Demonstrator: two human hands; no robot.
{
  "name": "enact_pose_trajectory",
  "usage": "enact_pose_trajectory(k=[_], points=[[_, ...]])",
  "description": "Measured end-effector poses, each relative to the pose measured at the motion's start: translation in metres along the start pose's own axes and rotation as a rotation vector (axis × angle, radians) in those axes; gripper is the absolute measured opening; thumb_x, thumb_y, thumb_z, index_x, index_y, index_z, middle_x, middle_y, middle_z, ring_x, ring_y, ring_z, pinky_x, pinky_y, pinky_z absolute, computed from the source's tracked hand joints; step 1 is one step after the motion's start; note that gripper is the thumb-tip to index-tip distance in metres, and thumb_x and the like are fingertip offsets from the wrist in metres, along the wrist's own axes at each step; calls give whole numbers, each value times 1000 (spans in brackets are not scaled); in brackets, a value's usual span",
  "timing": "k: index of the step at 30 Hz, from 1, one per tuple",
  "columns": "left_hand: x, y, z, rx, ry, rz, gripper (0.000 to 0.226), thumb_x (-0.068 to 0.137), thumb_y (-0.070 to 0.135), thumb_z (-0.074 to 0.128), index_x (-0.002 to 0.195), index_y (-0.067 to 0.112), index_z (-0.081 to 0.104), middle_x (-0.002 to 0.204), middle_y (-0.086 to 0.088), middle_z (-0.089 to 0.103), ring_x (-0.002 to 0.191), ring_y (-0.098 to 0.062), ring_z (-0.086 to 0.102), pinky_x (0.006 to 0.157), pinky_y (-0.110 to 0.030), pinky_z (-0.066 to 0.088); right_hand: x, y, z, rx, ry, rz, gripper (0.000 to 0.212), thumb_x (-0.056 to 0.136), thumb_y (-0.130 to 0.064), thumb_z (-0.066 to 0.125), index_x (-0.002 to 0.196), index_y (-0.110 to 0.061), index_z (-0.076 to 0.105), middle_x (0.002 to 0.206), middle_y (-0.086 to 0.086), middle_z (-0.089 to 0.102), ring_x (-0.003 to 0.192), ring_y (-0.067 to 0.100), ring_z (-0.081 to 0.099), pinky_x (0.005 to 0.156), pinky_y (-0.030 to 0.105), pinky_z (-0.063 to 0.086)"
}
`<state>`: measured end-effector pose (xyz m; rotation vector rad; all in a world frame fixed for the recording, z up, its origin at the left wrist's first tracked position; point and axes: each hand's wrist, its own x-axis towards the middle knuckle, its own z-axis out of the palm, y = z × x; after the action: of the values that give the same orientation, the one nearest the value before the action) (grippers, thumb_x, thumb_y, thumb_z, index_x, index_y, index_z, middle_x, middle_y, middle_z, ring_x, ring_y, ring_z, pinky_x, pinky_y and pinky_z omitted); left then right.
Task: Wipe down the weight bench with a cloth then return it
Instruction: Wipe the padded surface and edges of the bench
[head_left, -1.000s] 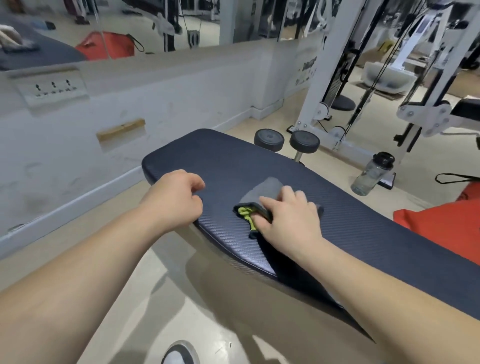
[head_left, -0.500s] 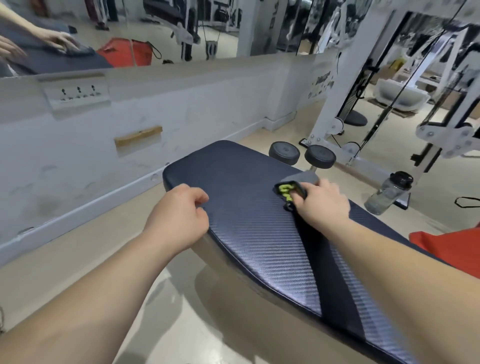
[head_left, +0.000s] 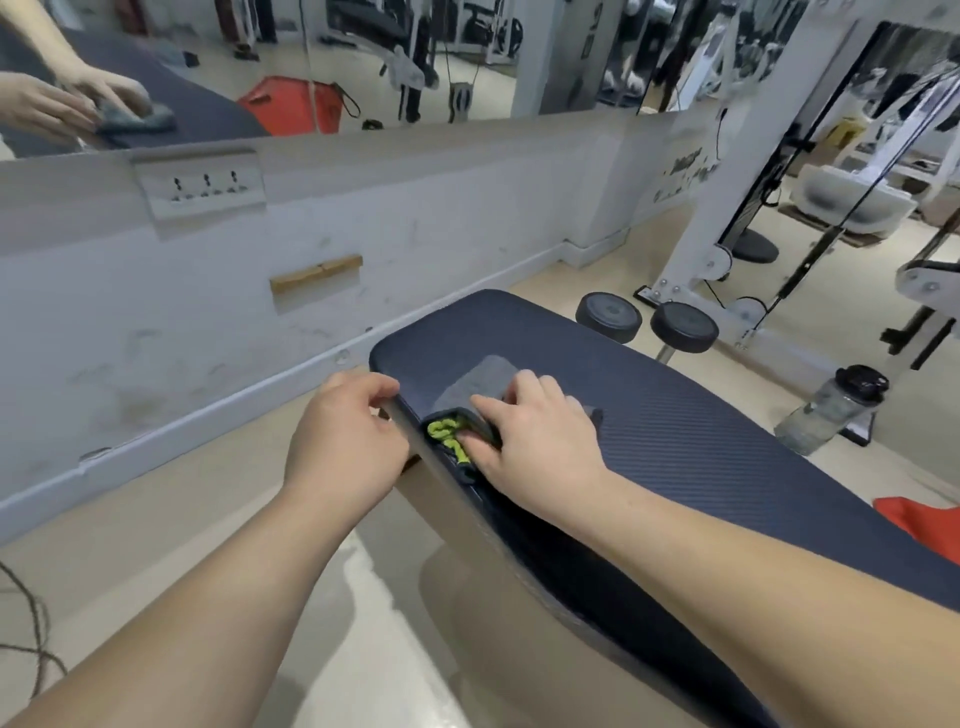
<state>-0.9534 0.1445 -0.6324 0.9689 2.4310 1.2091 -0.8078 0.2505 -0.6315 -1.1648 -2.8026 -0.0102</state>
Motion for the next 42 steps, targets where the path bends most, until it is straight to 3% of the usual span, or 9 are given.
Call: enact_pose_trajectory(k=[5, 11, 15, 20, 25, 29, 34, 38, 42], points=[[6, -11, 0, -38, 27, -88, 42, 87, 8, 49, 121, 24, 67, 114, 6, 54, 99, -20, 59, 82, -26, 41, 81, -7, 17, 18, 10, 35, 44, 99, -60, 44, 132, -38, 63, 121, 7, 50, 118, 32, 46, 96, 43, 40], [19, -12, 7, -77, 61, -112, 47, 87, 7, 46, 128, 26, 61, 121, 7, 56, 105, -18, 59, 83, -25, 40, 135, -29, 22, 10, -35, 289, 47, 101, -54, 42, 132, -27, 64, 137, 12, 46, 128, 34, 40, 101, 45, 36], [28, -20, 11, -108, 124, -186, 52, 84, 7, 49, 134, 22, 57, 133, 6, 57, 113, -21, 59, 89, -31, 48, 124, -63, 29, 20, 18, 92, 43, 100, -54, 41, 127, -29, 64, 133, 11, 48, 124, 34, 41, 98, 46, 35], [28, -22, 29, -98, 150, -163, 51, 82, -1, 49, 126, 22, 57, 132, 5, 53, 105, -21, 58, 87, -35, 52, 134, -28, 16, 56, -18, -146, 44, 98, -63, 42, 134, -44, 61, 123, 5, 51, 124, 29, 44, 99, 43, 39], [25, 5, 42, -96, 210, 19, 34, 76, -3, 48, 93, 25, 60, 105, 11, 54, 98, -21, 58, 80, -35, 50, 150, 37, 12, 7, -75, 55, 49, 101, -61, 39, 144, -43, 53, 134, 9, 48, 133, 32, 41, 103, 44, 40], [16, 30, 55, -102, 121, 221, 31, 75, -3, 47, 83, 24, 60, 94, 11, 55, 93, -16, 57, 78, -32, 48, 129, 104, 6, -24, -103, 275, 52, 100, -64, 35, 144, -41, 52, 136, 12, 45, 134, 35, 39, 104, 47, 40], [5, 46, 65, -101, 44, 314, 35, 75, -5, 47, 78, 28, 59, 90, 13, 56, 91, -12, 54, 78, -30, 46, 62, 162, 2, -91, -31, 467, 55, 101, -61, 33, 139, -29, 56, 133, 16, 48, 130, 38, 42, 104, 48, 41], [-1, 48, 72, -79, -11, 315, 32, 74, -2, 47, 77, 27, 60, 90, 12, 57, 90, -16, 57, 80, -39, 52, 4, 147, -8, -209, -70, 465, 49, 104, -49, 35, 130, -15, 57, 130, 17, 50, 122, 38, 47, 89, 44, 46], [-6, 49, 70, -70, -26, 320, 35, 74, -4, 48, 76, 28, 61, 90, 11, 58, 88, -16, 56, 80, -39, 52, -49, 97, -25, -237, -184, 322, 46, 106, -48, 30, 127, -13, 51, 130, 13, 51, 119, 35, 50, 75, 42, 41]])
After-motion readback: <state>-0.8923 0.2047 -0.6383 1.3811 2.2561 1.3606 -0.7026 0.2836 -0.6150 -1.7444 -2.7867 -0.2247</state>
